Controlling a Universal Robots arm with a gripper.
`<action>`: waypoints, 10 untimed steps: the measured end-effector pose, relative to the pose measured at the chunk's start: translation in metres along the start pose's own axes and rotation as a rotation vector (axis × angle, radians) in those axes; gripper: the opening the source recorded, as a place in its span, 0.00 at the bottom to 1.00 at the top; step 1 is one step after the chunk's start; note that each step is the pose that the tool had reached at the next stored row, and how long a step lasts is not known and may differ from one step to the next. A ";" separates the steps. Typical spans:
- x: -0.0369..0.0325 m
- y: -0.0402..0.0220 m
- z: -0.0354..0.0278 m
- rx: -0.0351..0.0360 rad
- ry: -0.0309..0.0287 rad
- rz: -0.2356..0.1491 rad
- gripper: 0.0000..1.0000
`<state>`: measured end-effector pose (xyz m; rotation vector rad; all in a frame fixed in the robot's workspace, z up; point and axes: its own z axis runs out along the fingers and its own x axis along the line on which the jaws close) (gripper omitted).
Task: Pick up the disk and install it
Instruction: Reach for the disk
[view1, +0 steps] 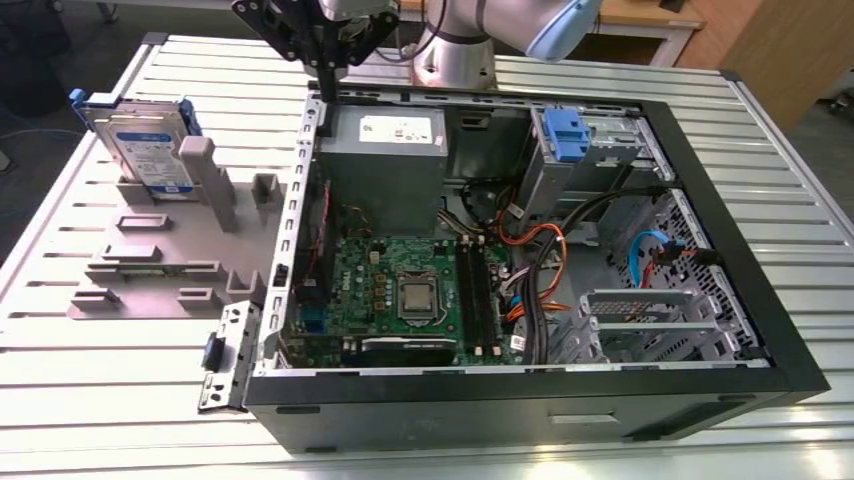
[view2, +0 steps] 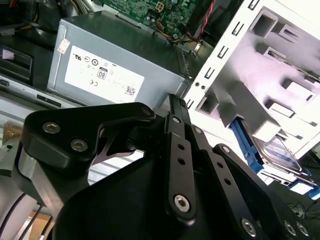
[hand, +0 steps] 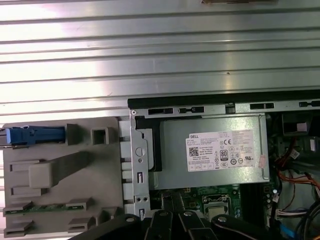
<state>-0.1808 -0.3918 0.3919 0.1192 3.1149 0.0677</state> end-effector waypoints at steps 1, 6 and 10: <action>0.0012 -0.0001 0.0000 0.0000 0.0001 0.000 0.11; 0.0071 -0.0005 0.0000 0.0001 0.0003 0.000 0.11; 0.0105 -0.0007 0.0002 0.0000 0.0004 0.000 0.11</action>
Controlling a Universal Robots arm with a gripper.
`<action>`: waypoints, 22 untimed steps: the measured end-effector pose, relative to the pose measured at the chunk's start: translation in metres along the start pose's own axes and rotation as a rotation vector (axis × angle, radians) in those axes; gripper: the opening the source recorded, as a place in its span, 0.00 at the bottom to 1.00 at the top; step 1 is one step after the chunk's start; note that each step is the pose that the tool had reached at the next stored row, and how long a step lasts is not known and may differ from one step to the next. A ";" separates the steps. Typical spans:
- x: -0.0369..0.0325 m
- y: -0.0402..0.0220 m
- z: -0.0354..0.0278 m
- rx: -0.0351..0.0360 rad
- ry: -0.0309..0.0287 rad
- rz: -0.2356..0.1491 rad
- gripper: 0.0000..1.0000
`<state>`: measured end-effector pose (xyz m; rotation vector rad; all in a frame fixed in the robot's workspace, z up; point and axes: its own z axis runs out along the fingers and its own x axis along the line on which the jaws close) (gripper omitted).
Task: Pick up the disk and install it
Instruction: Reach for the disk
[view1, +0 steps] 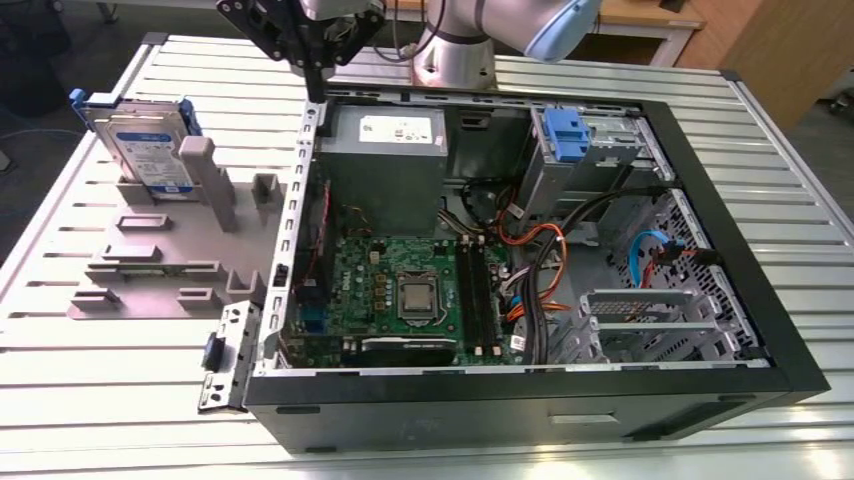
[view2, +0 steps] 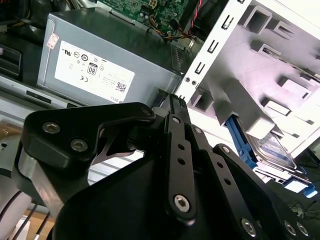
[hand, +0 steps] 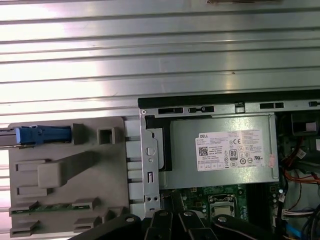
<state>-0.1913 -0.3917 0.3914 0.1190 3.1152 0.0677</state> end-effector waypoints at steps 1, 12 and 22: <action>0.0008 0.0000 0.0000 0.0000 0.0001 0.000 0.11; 0.0077 0.0012 0.0005 0.0002 0.0003 0.000 0.11; 0.0165 0.0047 0.0012 0.0000 0.0001 0.000 0.11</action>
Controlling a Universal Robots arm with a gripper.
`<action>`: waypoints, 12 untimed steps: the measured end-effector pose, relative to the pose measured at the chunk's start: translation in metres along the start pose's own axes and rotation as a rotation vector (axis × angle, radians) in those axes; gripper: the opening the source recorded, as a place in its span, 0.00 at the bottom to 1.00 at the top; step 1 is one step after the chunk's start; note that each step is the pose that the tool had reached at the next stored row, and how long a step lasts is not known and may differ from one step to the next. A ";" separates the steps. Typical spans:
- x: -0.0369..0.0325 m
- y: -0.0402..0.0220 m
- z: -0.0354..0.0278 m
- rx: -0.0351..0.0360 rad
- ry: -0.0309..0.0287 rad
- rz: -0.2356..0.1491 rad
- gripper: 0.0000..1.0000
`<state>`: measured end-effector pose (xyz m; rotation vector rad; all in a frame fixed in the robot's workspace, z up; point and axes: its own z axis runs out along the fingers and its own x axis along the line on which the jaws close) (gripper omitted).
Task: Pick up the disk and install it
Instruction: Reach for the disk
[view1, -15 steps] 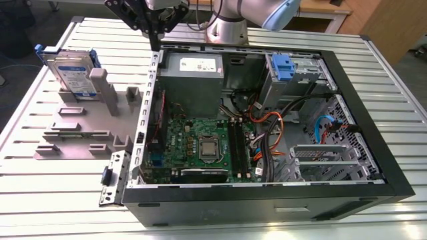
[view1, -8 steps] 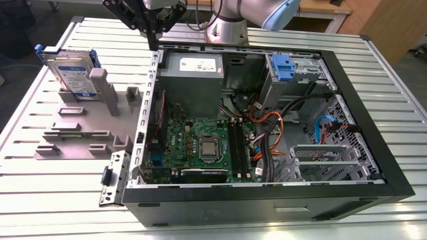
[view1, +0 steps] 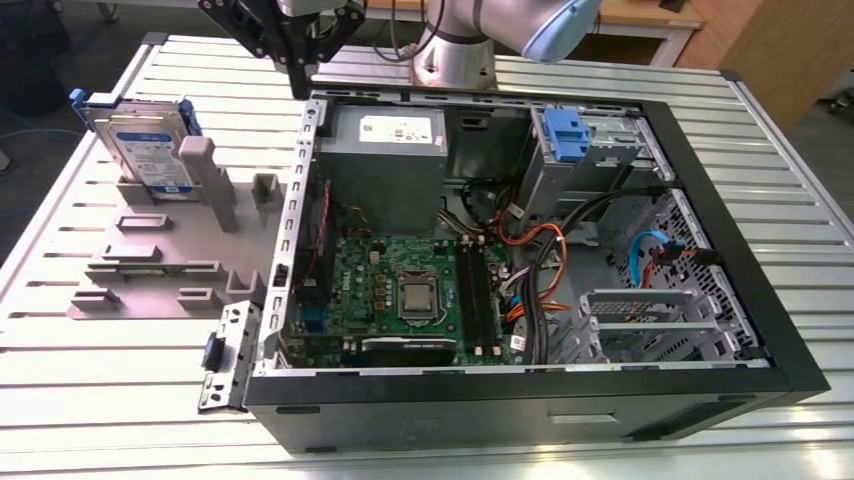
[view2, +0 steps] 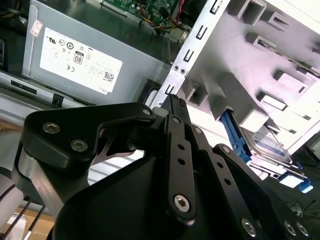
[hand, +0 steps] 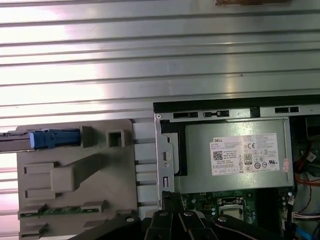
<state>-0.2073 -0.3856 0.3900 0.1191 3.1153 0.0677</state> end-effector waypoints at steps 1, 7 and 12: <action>0.0015 0.0004 0.0000 0.0000 0.0000 0.000 0.11; 0.0091 0.0029 0.0004 0.0001 0.0003 0.000 0.11; 0.0140 0.0049 0.0009 0.0000 0.0005 0.000 0.11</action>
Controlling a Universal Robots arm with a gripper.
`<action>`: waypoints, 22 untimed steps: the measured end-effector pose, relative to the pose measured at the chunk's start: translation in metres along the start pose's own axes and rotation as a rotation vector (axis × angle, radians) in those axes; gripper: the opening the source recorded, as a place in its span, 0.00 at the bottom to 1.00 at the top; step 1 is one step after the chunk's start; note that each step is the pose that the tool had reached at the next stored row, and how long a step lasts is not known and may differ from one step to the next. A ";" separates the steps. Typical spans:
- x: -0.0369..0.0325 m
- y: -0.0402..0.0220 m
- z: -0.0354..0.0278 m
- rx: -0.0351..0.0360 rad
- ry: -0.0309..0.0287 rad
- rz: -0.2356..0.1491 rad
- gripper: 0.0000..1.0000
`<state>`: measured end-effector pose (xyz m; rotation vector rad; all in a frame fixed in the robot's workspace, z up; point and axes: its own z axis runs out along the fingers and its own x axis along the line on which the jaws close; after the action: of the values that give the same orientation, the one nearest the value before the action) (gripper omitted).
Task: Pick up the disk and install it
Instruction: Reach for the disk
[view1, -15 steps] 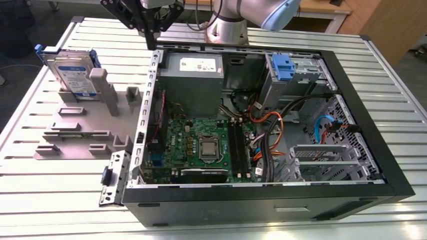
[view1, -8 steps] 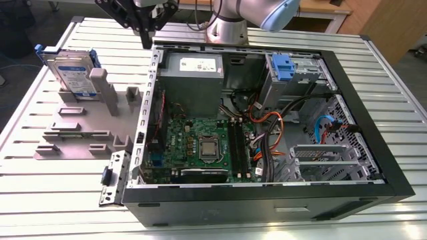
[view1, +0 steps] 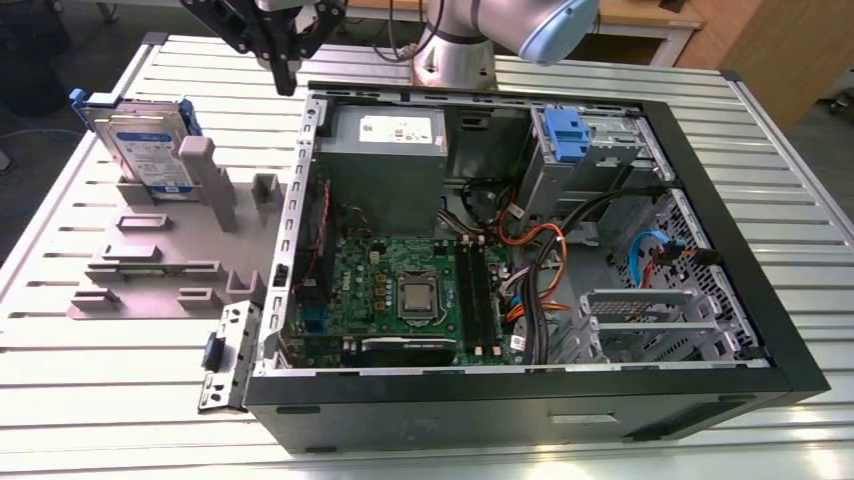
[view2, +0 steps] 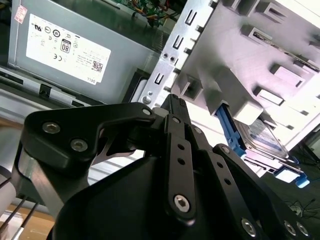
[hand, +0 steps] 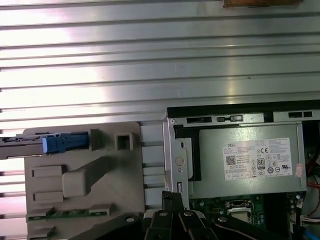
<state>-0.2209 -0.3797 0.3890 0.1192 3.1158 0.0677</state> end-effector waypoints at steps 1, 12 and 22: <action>0.0011 0.0003 0.0002 -0.0001 0.0000 0.000 0.11; 0.0100 0.0021 0.0011 0.0002 0.0010 0.000 0.11; 0.0151 0.0026 0.0020 0.0002 0.0024 0.000 0.11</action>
<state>-0.2358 -0.3758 0.3868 0.1193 3.1182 0.0676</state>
